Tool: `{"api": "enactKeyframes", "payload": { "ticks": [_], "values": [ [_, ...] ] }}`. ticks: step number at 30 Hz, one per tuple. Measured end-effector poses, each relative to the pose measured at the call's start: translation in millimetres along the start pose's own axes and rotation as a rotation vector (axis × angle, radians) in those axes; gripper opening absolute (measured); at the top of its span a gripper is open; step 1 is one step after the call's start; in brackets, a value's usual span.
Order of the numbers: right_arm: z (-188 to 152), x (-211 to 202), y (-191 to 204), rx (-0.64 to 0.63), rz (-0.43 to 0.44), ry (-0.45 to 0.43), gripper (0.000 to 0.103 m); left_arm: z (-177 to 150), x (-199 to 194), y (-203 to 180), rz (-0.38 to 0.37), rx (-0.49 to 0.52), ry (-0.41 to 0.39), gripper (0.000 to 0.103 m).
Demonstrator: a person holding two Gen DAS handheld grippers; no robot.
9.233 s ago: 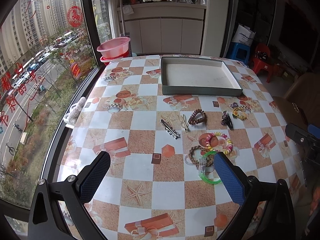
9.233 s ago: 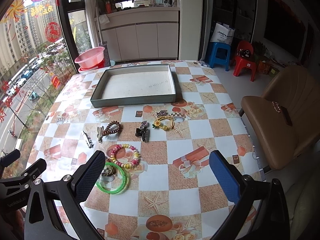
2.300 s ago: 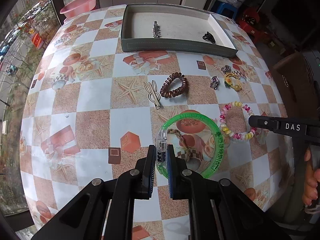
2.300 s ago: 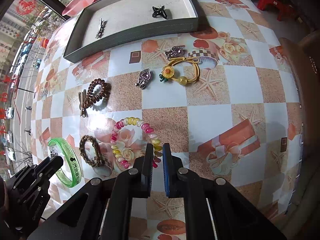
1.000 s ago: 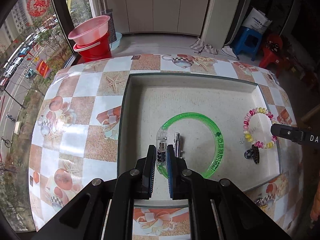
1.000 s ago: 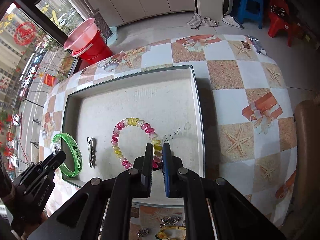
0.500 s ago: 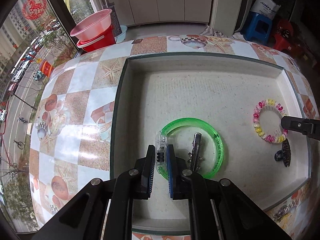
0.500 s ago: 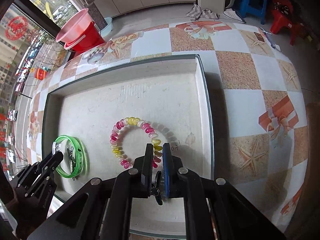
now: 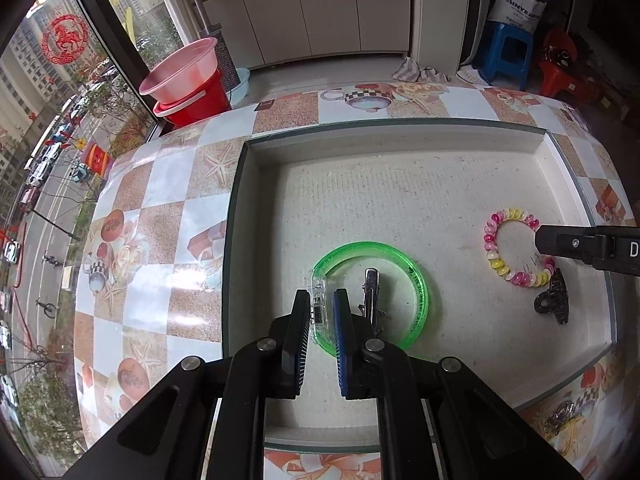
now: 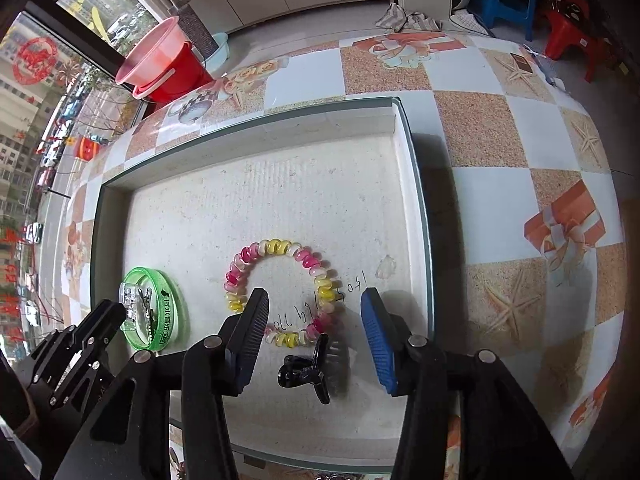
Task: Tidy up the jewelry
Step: 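Lower the green bangle into the tray with the left tool while the right tool releases the beaded bracelet there, then grasp the braided brown bracelet with the left tool while the right tool grasps the sunflower hair tie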
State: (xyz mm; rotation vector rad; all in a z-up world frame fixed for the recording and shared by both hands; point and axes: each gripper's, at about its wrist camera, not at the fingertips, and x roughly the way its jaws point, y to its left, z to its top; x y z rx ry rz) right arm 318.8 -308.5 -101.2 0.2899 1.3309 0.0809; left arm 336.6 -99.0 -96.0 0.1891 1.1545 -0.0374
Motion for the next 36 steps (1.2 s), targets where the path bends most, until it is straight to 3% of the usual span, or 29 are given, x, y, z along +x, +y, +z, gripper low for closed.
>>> {"api": "enactKeyframes", "payload": {
  "ticks": [12,14,15,23,25,28,36],
  "values": [
    [-31.0,-50.4,5.6,0.019,0.049,-0.063,0.063,-19.9,-34.0,11.3,-0.045,-0.024,-0.009,0.026],
    [-39.8,-56.8,7.2,0.022,0.052,-0.070,0.064,-26.2,-40.4,14.7,-0.049,-0.034,-0.007,0.089],
    [-44.8,-60.2,7.7,0.023,0.053,-0.073,0.066,-30.1,-45.4,17.7,-0.037,-0.053,-0.021,0.103],
    [-88.2,-80.5,7.5,0.045,0.045,-0.070,0.068,-65.2,-72.0,31.8,-0.050,-0.087,-0.025,0.103],
    [-103.1,-84.9,7.5,0.049,0.044,-0.068,0.080,-78.0,-79.4,33.9,-0.041,-0.078,-0.024,0.103],
    [-125.3,-89.0,10.9,0.040,0.039,-0.060,0.082,-99.0,-89.2,38.0,-0.030,-0.071,-0.023,0.103],
    [-181.7,-94.5,11.1,0.051,0.021,-0.032,0.086,-164.2,-95.5,42.9,-0.094,-0.057,0.080,0.103]
  ]
}}
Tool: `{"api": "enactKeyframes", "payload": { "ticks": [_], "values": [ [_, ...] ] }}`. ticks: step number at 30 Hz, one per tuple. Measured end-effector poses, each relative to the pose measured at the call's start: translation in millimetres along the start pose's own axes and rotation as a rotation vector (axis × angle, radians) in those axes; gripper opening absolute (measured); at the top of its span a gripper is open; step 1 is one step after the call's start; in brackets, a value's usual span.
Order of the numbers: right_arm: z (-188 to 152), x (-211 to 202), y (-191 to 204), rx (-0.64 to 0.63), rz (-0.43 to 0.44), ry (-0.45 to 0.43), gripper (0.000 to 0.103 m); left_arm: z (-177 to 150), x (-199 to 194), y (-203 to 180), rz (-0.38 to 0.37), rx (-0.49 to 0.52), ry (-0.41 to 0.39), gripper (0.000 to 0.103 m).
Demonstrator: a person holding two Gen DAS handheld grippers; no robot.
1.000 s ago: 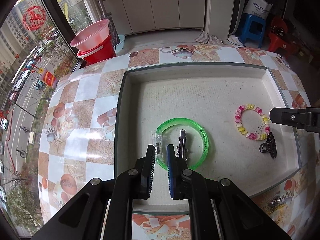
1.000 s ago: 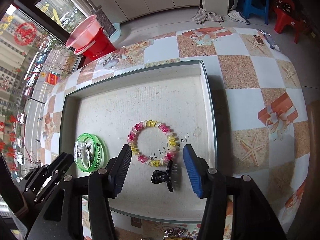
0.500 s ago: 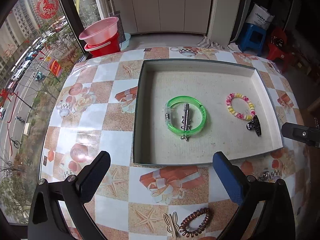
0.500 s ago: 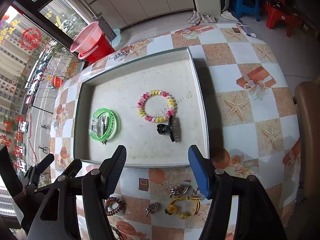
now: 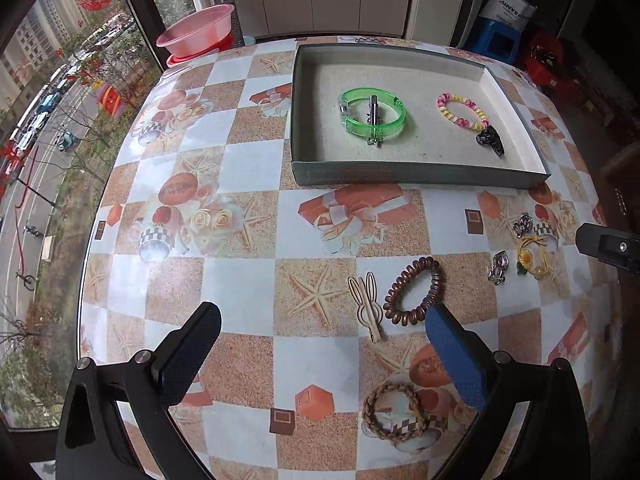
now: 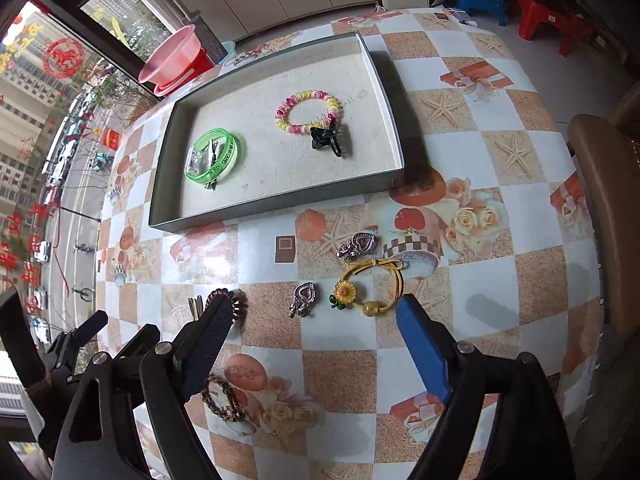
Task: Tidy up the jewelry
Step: 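Grasp the braided brown bracelet with the left tool while the right tool grasps the sunflower hair tie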
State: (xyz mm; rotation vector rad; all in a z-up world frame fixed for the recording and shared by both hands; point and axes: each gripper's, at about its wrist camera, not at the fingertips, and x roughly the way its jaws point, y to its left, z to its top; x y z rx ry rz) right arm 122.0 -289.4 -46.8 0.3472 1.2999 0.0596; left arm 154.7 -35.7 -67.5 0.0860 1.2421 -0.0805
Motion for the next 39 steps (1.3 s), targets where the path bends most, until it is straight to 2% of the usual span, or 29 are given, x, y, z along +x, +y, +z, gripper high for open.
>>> {"api": "enactKeyframes", "payload": {
  "ticks": [8,14,20,26,29,35,39],
  "values": [
    [-46.3,-3.0,-6.9,0.026,0.000,0.013,0.087,-48.5,4.5,2.4,-0.022,-0.006,0.074,0.103],
    [-69.9,9.6,-18.1,0.031,-0.066,0.112,0.087,-69.5,20.2,5.3,-0.017,-0.025,0.135,0.103],
    [-75.2,13.2,-30.6,0.050,-0.101,0.126,0.087,-78.3,30.9,7.5,-0.009,-0.039,0.157,0.103],
    [-63.8,20.9,-34.1,0.029,-0.145,0.115,0.087,-80.7,37.3,-0.8,-0.012,-0.029,0.158,0.103],
    [-51.2,26.3,-28.4,-0.023,-0.156,0.099,0.087,-81.5,40.8,-5.1,-0.015,-0.014,0.166,0.101],
    [-28.9,43.0,2.7,-0.277,-0.234,0.069,0.087,-81.7,41.8,-9.4,-0.017,-0.024,0.173,0.101],
    [-18.3,58.8,10.8,-0.362,-0.247,0.083,0.068,-84.4,41.6,-13.9,-0.018,-0.027,0.177,0.101]
  ]
}}
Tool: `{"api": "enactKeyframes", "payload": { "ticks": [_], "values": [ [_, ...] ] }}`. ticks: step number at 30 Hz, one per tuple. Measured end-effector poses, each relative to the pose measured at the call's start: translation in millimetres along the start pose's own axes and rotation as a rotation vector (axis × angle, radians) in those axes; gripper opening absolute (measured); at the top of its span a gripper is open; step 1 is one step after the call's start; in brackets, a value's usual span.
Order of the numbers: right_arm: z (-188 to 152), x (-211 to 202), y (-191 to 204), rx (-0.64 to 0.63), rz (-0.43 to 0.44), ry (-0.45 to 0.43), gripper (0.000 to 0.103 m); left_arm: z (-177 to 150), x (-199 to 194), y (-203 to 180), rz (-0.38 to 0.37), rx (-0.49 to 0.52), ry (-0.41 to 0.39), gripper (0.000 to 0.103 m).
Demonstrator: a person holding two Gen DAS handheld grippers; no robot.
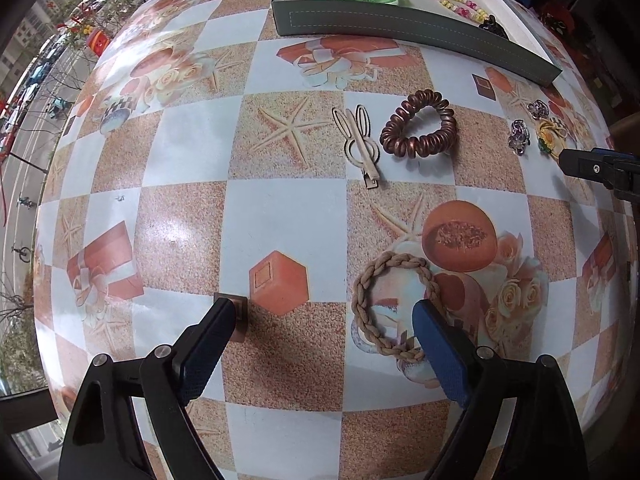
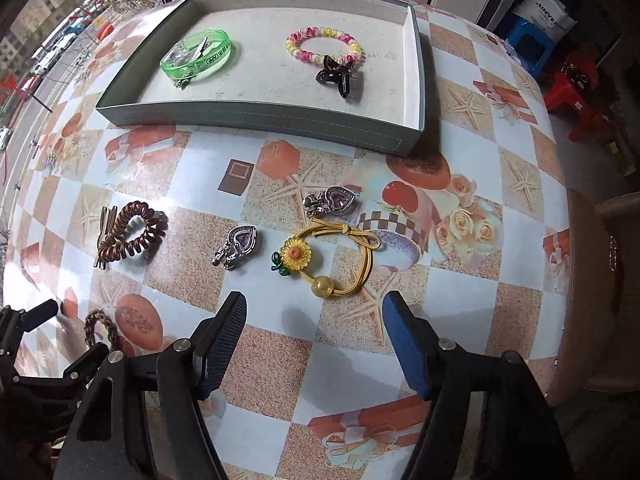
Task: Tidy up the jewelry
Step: 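Grasp the braided brown bracelet with the left tool while the right tool grasps the sunflower hair tie, then carry the braided bracelet with the left tool toward the tray while the right tool carries the hair tie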
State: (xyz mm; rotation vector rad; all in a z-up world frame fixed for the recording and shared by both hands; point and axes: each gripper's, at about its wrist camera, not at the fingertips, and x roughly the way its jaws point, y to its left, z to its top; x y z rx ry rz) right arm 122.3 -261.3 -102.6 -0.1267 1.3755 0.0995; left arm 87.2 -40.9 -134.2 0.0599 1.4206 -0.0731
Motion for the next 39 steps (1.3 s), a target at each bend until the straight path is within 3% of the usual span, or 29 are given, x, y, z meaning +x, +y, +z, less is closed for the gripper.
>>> {"api": "enactKeyframes", "payload": {
  "ticks": [4,8,14,17,18,19,21,28,39],
  "values": [
    [9.8,14.7,3.2,-0.051,-0.006,0.018,0.055,-3.2,4.6,2.3,0.000,0.003,-0.002,0.098],
    [13.2,23.7,8.9,-0.111,-0.016,0.025,0.050,-2.0,4.5,-0.7,-0.003,0.004,-0.002,0.098],
    [16.8,26.6,8.3,-0.095,0.022,0.019,0.040,0.4,1.1,-10.0,-0.017,0.030,-0.010,0.083],
    [12.5,24.6,9.5,-0.080,0.032,0.024,0.029,2.3,-2.2,-15.6,-0.025,0.054,-0.016,0.071],
    [10.3,24.5,10.2,-0.074,0.036,0.026,0.022,4.7,-3.6,-22.8,-0.027,0.065,-0.021,0.062],
    [8.0,24.0,9.8,-0.066,0.039,0.029,0.014,4.4,-5.1,-26.0,-0.031,0.077,-0.030,0.046],
    [5.0,23.6,9.0,-0.049,0.035,0.031,0.014,5.5,-6.5,-31.0,-0.045,0.102,-0.033,0.022],
    [-17.6,14.4,-8.9,0.082,0.103,0.046,0.014,6.8,-10.6,-17.5,-0.143,0.046,-0.018,0.020],
    [-48.0,-7.2,-24.0,0.244,0.230,0.050,0.014,7.7,-38.1,-15.7,-0.192,0.076,-0.066,0.020]
  ]
}}
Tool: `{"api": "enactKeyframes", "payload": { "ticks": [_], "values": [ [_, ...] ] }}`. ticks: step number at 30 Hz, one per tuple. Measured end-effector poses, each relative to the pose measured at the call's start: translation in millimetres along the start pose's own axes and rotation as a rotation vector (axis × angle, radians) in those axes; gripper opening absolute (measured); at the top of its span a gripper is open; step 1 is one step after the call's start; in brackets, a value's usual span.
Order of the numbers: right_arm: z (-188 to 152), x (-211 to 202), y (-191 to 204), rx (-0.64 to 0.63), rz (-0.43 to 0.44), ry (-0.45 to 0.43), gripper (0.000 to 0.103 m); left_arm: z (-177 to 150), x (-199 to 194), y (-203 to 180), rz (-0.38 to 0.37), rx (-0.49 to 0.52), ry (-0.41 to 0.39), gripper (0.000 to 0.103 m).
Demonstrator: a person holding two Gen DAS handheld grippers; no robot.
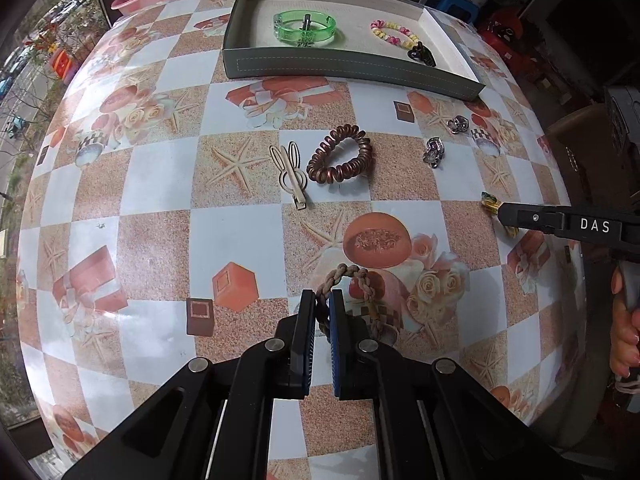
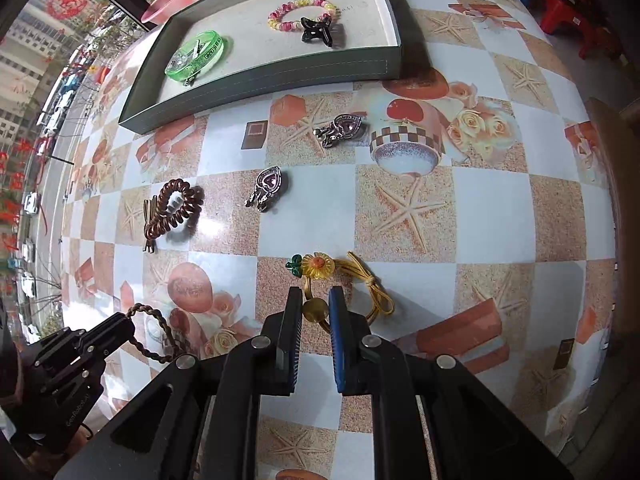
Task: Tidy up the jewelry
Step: 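Carry the braided bracelet with the left tool toward the tray while the right tool carries the hair tie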
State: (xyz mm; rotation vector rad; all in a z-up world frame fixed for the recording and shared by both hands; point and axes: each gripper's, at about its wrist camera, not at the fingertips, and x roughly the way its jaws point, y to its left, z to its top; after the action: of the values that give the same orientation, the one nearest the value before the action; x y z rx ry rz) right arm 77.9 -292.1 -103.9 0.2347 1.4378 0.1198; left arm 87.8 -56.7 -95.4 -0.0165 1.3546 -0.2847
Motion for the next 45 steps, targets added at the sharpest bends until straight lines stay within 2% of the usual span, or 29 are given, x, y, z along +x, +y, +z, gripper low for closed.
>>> {"api": "enactKeyframes", "payload": {
  "ticks": [8,17,25,33,45],
  "values": [
    [-5.6,-24.1,5.0,0.043,0.041,-0.024,0.014,14.9,-24.1,-1.8,-0.027,0.025,-0.043,0.020],
    [17.6,-42.5,1.1,0.069,0.072,-0.060,0.014,49.8,-40.1,-1.8,-0.031,0.027,-0.095,0.020],
    [58.0,-61.1,2.5,0.052,0.079,-0.110,0.014,91.2,-51.8,-0.1,-0.013,0.032,-0.161,0.020],
    [109.8,-68.1,9.1,0.000,0.076,-0.155,0.014,138.4,-46.8,5.6,0.020,0.010,-0.211,0.020],
    [181.3,-44.9,4.2,0.000,0.075,-0.174,0.014,209.1,-7.8,0.5,0.048,-0.030,-0.221,0.020]
  ]
}}
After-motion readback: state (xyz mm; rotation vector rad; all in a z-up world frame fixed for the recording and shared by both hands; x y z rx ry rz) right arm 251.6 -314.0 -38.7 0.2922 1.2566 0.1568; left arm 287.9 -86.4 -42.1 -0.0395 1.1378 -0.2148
